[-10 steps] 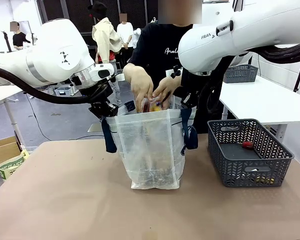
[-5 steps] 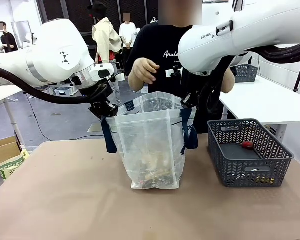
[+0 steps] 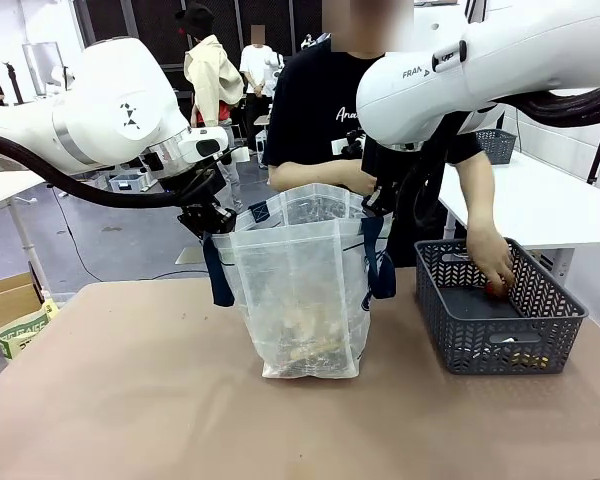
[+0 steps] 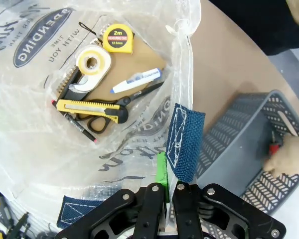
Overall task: Transfer purchased items from the store into the shopping bag.
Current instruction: Move the Reusable shopping bag to the right side of the table.
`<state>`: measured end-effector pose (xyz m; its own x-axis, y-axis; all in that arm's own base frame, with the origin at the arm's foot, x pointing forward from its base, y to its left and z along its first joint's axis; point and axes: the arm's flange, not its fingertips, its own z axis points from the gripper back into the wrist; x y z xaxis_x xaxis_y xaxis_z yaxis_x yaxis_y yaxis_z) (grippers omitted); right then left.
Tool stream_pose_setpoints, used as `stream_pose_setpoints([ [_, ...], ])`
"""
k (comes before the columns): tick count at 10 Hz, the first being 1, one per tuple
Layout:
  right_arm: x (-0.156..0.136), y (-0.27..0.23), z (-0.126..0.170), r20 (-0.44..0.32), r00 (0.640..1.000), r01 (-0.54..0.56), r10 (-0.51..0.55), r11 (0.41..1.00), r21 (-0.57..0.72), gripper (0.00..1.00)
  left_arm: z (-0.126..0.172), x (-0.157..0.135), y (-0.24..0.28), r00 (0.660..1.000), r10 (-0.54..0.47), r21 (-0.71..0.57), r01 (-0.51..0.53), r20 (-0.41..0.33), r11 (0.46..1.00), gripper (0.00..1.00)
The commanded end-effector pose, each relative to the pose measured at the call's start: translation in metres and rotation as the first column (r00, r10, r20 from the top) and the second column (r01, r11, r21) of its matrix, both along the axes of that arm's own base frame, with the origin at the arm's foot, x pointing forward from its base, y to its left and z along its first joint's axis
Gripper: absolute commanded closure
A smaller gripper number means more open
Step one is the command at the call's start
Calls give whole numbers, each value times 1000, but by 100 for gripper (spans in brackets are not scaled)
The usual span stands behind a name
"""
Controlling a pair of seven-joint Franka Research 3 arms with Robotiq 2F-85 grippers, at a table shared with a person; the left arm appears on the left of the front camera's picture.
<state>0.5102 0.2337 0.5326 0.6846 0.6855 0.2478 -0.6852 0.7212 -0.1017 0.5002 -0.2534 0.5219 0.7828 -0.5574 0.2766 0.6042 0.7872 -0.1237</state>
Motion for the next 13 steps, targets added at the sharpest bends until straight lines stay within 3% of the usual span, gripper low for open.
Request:
stream_pose_setpoints([
  [1,1,-2,0,1,1000,2,-2,1000,0,100,0,0,0,1000,0,0,0,1,1000,100],
  [13,1,-2,0,1,1000,2,-2,1000,0,100,0,0,0,1000,0,0,0,1,1000,100],
])
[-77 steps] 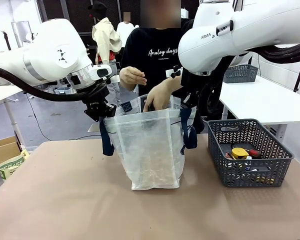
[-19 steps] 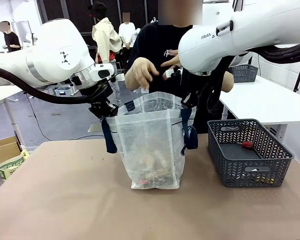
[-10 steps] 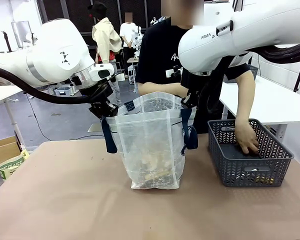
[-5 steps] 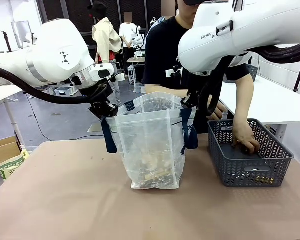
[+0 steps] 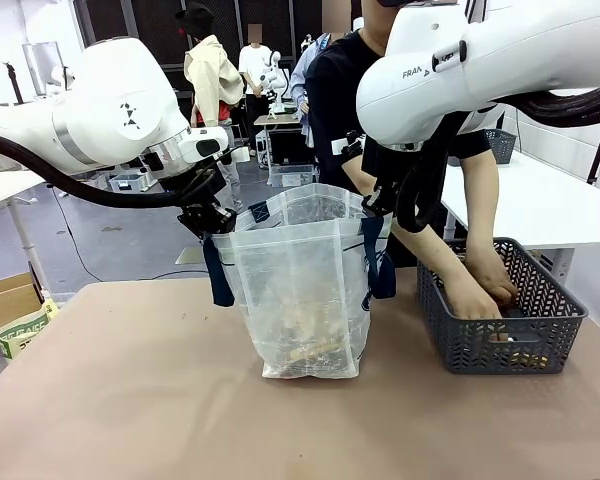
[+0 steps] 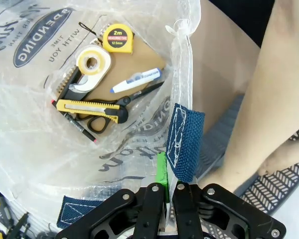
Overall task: Transfer purchased items from the store into the shopping bag.
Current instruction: Move the Reusable shopping bag to the right side of the table.
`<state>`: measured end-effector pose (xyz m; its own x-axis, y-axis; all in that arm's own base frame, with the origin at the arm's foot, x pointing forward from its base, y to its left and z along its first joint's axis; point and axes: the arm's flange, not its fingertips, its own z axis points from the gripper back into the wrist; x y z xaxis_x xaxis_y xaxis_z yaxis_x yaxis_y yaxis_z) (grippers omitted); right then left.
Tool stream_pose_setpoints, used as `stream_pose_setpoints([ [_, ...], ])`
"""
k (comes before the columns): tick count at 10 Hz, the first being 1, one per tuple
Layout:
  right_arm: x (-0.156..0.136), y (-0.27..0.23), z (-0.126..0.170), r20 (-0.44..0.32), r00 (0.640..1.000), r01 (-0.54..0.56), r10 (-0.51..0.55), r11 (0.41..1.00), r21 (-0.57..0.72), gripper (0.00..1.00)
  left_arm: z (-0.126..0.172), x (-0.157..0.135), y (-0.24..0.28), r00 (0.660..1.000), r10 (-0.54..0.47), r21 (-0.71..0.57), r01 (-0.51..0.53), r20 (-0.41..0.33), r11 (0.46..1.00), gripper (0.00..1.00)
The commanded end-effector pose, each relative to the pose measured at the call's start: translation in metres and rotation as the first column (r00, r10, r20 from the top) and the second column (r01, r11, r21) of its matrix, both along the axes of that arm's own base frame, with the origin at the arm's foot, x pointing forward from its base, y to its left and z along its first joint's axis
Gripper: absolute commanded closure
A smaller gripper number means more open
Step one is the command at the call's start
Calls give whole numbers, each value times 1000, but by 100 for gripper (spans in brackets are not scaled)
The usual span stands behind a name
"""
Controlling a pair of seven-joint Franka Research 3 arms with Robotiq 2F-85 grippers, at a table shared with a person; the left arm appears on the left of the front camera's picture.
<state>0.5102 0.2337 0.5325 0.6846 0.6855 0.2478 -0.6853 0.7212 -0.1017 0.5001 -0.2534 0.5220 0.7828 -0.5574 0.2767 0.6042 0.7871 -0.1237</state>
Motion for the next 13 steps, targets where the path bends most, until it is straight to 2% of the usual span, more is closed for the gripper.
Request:
stream_pose_setpoints([
  [1,1,-2,0,1,1000,2,-2,1000,0,100,0,0,1,1000,0,0,0,1,1000,100],
  [13,1,-2,0,1,1000,2,-2,1000,0,100,0,0,1,1000,0,0,0,1,1000,100],
])
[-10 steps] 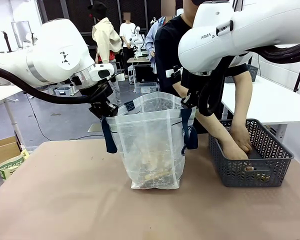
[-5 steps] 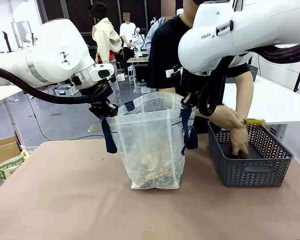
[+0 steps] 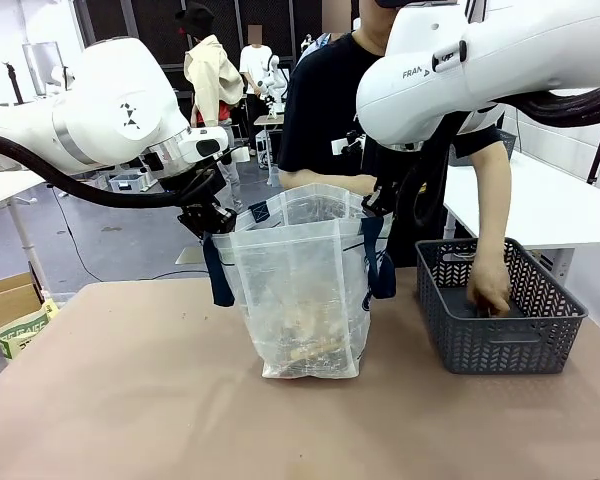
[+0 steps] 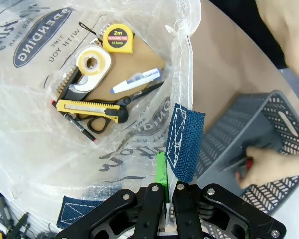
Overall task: Transfer purchased items from the store into the shopping bag.
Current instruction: Move the Reusable shopping bag to the right side of the table.
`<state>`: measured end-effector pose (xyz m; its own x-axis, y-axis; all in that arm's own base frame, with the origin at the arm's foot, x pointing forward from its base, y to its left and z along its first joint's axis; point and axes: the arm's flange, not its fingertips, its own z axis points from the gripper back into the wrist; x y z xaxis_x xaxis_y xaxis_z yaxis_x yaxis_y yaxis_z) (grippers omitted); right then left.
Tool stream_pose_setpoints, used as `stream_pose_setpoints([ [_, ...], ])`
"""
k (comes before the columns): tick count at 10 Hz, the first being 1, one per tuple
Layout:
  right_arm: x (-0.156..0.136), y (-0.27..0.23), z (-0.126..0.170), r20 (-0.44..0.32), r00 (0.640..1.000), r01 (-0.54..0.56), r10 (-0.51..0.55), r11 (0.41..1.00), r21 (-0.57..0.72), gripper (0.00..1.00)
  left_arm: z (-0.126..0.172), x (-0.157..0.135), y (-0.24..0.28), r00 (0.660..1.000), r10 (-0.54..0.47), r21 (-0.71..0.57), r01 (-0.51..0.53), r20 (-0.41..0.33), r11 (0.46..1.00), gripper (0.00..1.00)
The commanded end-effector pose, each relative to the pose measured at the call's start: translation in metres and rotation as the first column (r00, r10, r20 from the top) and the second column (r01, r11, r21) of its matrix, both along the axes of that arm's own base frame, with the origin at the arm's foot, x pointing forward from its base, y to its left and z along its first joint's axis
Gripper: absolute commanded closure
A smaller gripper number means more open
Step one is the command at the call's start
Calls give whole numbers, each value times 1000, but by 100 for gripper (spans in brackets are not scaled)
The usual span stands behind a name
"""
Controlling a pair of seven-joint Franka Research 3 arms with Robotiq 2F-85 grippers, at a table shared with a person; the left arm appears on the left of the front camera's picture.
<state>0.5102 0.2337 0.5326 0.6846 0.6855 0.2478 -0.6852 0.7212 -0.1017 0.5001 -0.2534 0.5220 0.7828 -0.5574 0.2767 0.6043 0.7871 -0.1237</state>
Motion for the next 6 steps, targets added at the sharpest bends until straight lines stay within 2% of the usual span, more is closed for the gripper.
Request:
stream_pose_setpoints([
  [1,1,-2,0,1,1000,2,-2,1000,0,100,0,0,1,1000,0,0,0,1,1000,100],
  [6,1,-2,0,1,1000,2,-2,1000,0,100,0,0,1,1000,0,0,0,1,1000,100],
])
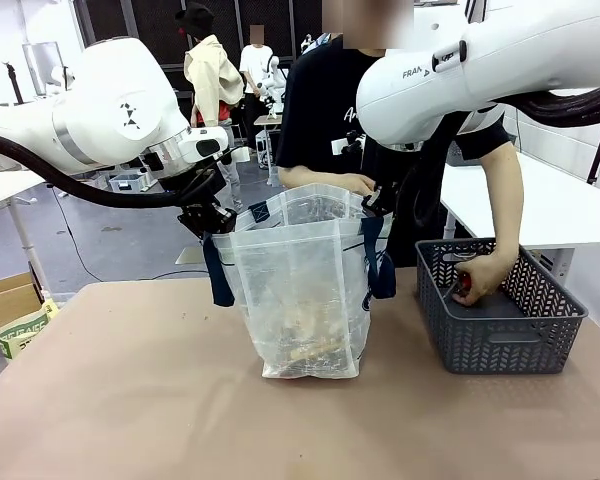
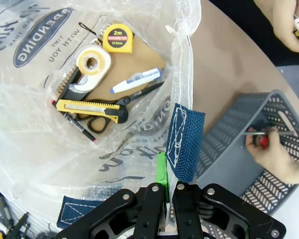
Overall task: Transfer purchased items from the store into the shopping bag.
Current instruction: Move the Reusable shopping bag to the right side of the table.
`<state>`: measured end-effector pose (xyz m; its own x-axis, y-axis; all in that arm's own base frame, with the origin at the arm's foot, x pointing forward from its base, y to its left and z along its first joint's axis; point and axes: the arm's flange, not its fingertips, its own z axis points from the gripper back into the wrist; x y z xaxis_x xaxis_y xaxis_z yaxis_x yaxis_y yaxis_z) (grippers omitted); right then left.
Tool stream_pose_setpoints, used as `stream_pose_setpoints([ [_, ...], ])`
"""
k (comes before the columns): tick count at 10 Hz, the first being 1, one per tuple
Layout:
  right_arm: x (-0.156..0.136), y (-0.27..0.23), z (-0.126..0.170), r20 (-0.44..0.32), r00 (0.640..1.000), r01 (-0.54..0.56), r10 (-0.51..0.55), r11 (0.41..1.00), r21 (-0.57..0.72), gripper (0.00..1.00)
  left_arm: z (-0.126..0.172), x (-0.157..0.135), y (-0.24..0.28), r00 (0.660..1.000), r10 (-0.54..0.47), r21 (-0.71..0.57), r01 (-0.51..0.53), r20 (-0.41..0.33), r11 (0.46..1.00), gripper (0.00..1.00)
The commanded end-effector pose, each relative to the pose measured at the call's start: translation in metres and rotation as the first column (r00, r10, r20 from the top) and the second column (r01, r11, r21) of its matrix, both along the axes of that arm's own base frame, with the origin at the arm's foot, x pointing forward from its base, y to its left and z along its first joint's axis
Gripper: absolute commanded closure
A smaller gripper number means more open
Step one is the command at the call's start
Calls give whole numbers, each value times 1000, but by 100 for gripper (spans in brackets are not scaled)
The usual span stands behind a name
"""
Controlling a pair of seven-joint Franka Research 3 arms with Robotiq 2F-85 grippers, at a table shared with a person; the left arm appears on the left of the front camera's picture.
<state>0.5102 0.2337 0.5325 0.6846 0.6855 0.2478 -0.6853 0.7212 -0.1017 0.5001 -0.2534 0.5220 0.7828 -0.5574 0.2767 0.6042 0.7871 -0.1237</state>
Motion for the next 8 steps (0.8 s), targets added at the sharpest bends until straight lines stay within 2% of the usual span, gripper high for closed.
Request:
stream_pose_setpoints([
  [1,1,-2,0,1,1000,2,-2,1000,0,100,0,0,1,1000,0,0,0,1,1000,100],
  [8,1,-2,0,1,1000,2,-2,1000,0,100,0,0,1,1000,0,0,0,1,1000,100],
])
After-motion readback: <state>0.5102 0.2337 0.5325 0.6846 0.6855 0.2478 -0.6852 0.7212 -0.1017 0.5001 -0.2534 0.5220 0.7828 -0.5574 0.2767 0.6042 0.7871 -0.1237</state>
